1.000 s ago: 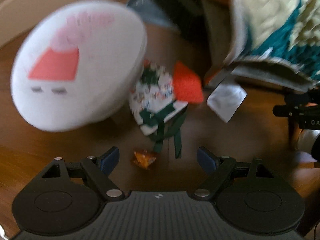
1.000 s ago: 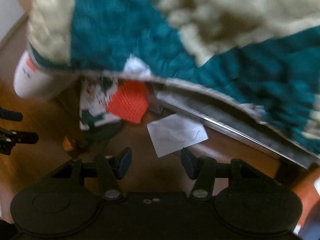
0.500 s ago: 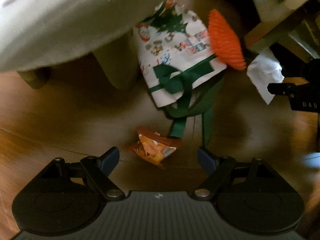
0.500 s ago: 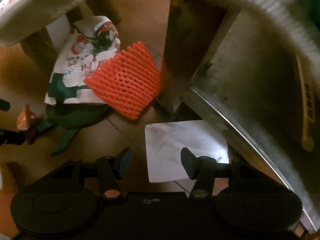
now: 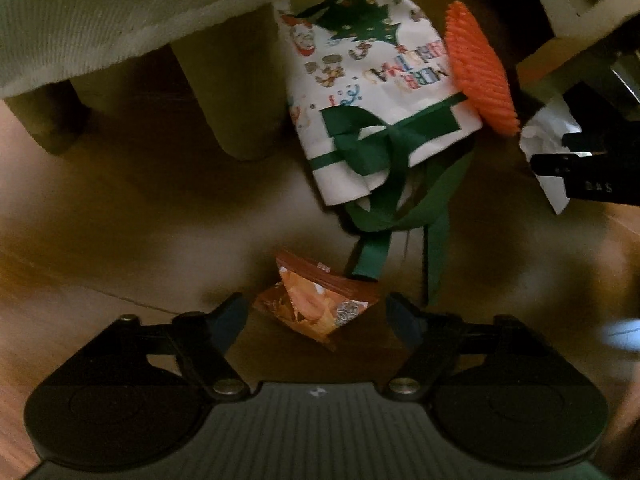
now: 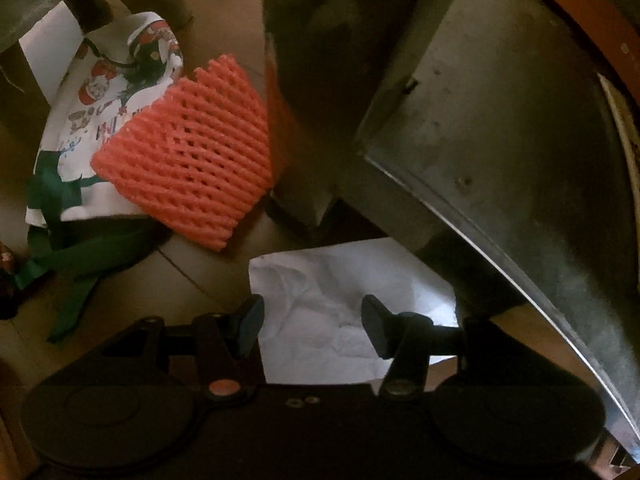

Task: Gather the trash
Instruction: 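Grasp the white tissue with the right tool while the left tool grasps the orange snack packet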

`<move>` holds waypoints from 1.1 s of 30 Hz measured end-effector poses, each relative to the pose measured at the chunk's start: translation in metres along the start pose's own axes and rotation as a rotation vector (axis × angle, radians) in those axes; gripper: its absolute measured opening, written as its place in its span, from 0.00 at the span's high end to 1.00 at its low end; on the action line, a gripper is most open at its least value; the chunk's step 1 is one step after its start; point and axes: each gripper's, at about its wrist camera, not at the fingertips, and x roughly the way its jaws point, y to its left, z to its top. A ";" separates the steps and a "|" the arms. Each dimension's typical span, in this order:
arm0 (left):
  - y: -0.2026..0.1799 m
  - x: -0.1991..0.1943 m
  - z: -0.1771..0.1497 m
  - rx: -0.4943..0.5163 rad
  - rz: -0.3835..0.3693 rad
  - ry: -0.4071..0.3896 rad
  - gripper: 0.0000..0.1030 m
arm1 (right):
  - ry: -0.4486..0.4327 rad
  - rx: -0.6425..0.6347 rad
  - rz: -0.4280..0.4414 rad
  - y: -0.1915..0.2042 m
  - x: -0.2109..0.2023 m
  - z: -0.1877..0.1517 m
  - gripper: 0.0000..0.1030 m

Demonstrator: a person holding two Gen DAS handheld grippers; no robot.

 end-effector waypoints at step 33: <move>-0.006 -0.084 -0.020 -0.016 -0.078 -0.043 0.68 | -0.029 0.019 0.134 0.009 -0.117 -0.029 0.96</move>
